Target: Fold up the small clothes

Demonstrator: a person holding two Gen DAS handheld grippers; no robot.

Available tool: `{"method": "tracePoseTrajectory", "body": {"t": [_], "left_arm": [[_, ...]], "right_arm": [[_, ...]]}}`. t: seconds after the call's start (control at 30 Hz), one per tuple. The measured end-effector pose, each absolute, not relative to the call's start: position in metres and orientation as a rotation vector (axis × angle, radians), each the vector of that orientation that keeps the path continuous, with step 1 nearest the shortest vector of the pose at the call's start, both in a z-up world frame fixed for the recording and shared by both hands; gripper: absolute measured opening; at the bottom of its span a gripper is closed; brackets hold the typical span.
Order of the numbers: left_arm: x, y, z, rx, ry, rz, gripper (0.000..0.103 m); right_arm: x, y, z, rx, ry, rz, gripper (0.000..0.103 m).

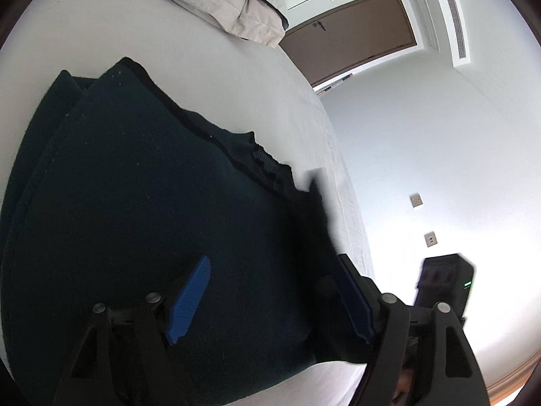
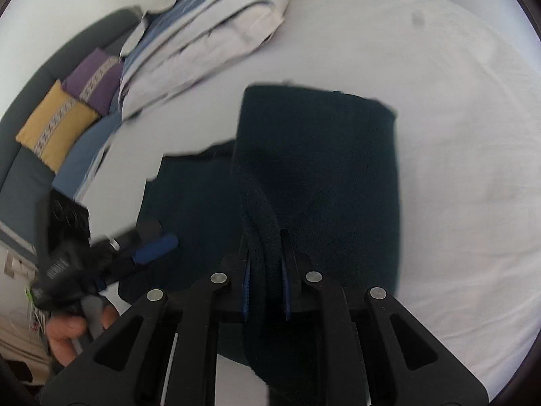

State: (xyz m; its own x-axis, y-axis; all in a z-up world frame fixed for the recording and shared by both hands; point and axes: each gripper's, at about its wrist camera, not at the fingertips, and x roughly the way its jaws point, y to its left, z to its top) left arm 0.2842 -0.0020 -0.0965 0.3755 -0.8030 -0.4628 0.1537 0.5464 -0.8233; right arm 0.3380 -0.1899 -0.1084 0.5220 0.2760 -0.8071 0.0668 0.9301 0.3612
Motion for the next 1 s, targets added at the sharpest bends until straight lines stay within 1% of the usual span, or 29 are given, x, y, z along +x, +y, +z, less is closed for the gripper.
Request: {"method": "tracePoseTrajectory", "body": {"t": [0.03,0.1,0.23,0.27,0.33,0.37,0.4,0.43,0.53,0.6,0.63,0.67,0.7,0.77,0.8,0.83,0.87,1.0], "left_arm": [[0.286,-0.003,-0.096,-0.769,1.008,-0.698,0.081],[0.29,-0.01,-0.095,-0.754,1.021,-0.706,0.081],[0.303,-0.035,-0.098,-0.723,1.082,-0.716,0.083],[0.308,-0.045,-0.101,-0.72,1.11,-0.72,0.083],[0.314,-0.058,-0.102,-0.72,1.139,-0.728,0.083],[0.315,-0.068,-0.1,-0.697,1.152,-0.733,0.083],[0.316,-0.075,-0.099,-0.675,1.159,-0.737,0.083],[0.314,-0.082,-0.097,-0.653,1.164,-0.742,0.083],[0.315,-0.099,-0.097,-0.59,1.183,-0.744,0.082],[0.314,-0.108,-0.098,-0.566,1.188,-0.735,0.077],[0.313,-0.111,-0.098,-0.555,1.192,-0.727,0.07],[0.313,-0.114,-0.096,-0.538,1.196,-0.719,0.062],[0.312,-0.116,-0.096,-0.527,1.2,-0.716,0.058],[0.312,-0.12,-0.096,-0.505,1.211,-0.702,0.042],[0.316,-0.118,-0.099,-0.5,1.217,-0.7,0.037],[0.316,-0.117,-0.1,-0.494,1.226,-0.694,0.024],[0.317,-0.117,-0.102,-0.499,1.236,-0.699,0.015],[0.314,-0.108,-0.099,-0.514,1.222,-0.714,0.014]], "right_arm": [[0.342,-0.183,-0.119,0.367,1.049,0.13,0.013],[0.344,-0.176,-0.13,0.357,1.056,0.119,0.013],[0.336,-0.176,-0.126,0.362,1.034,0.126,0.013],[0.333,-0.178,-0.124,0.374,1.032,0.14,0.017],[0.32,-0.179,-0.126,0.371,1.035,0.174,0.029],[0.315,-0.179,-0.125,0.358,1.032,0.189,0.044],[0.303,-0.177,-0.119,0.337,1.011,0.205,0.056],[0.29,-0.179,-0.117,0.313,0.992,0.209,0.059],[0.251,-0.18,-0.111,0.259,0.959,0.194,0.059],[0.23,-0.189,-0.109,0.283,0.945,0.207,0.059],[0.222,-0.194,-0.108,0.293,0.94,0.206,0.059],[0.214,-0.199,-0.105,0.308,0.926,0.204,0.059],[0.204,-0.208,-0.101,0.332,0.905,0.201,0.059],[0.191,-0.22,-0.095,0.37,0.868,0.193,0.059],[0.186,-0.228,-0.092,0.393,0.846,0.185,0.059],[0.184,-0.238,-0.088,0.419,0.822,0.171,0.059],[0.182,-0.246,-0.086,0.442,0.803,0.154,0.059],[0.179,-0.261,-0.089,0.485,0.803,0.096,0.059]]}}
